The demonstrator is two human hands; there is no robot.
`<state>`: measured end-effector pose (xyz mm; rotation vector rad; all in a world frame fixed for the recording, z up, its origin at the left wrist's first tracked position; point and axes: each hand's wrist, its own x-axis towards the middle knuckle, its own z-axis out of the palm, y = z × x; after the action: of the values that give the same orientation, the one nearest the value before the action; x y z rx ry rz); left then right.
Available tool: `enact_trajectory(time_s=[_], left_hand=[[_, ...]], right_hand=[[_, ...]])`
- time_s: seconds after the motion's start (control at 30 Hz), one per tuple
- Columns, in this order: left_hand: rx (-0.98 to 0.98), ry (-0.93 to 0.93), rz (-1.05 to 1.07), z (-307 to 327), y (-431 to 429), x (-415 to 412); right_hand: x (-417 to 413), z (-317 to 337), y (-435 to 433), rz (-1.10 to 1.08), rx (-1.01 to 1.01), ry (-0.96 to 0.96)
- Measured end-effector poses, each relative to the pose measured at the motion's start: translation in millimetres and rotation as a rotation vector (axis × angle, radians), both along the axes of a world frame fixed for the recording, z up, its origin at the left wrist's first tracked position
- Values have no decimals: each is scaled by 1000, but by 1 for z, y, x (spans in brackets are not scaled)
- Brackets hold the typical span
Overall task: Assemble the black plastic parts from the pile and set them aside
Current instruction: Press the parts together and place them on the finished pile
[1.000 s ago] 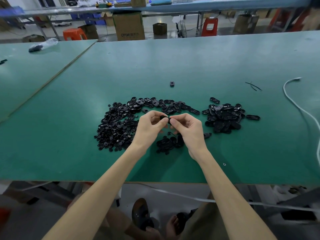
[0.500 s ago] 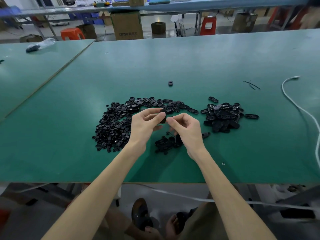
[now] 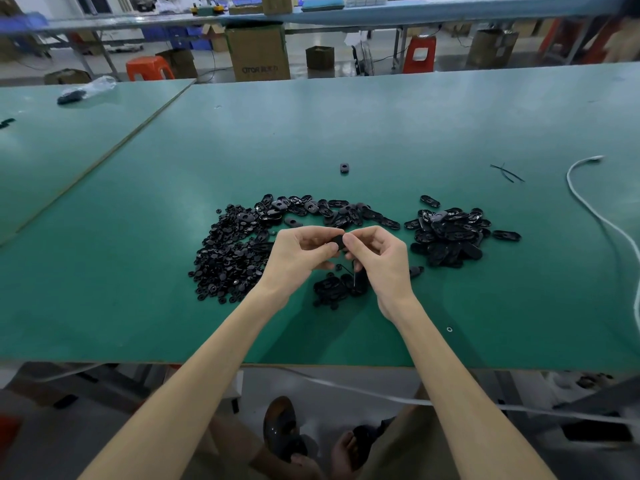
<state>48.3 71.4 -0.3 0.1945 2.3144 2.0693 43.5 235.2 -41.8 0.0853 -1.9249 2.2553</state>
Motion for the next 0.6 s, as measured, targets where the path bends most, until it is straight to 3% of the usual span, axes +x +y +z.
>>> enact_trajectory(time_s=[0.27,0.6], left_hand=[[87,-71,21,-1,4,1],[56,-32,82,-3,10,-1]], right_hand=[[1,1,0,11,7,11],[0,0,1,16,14,9]])
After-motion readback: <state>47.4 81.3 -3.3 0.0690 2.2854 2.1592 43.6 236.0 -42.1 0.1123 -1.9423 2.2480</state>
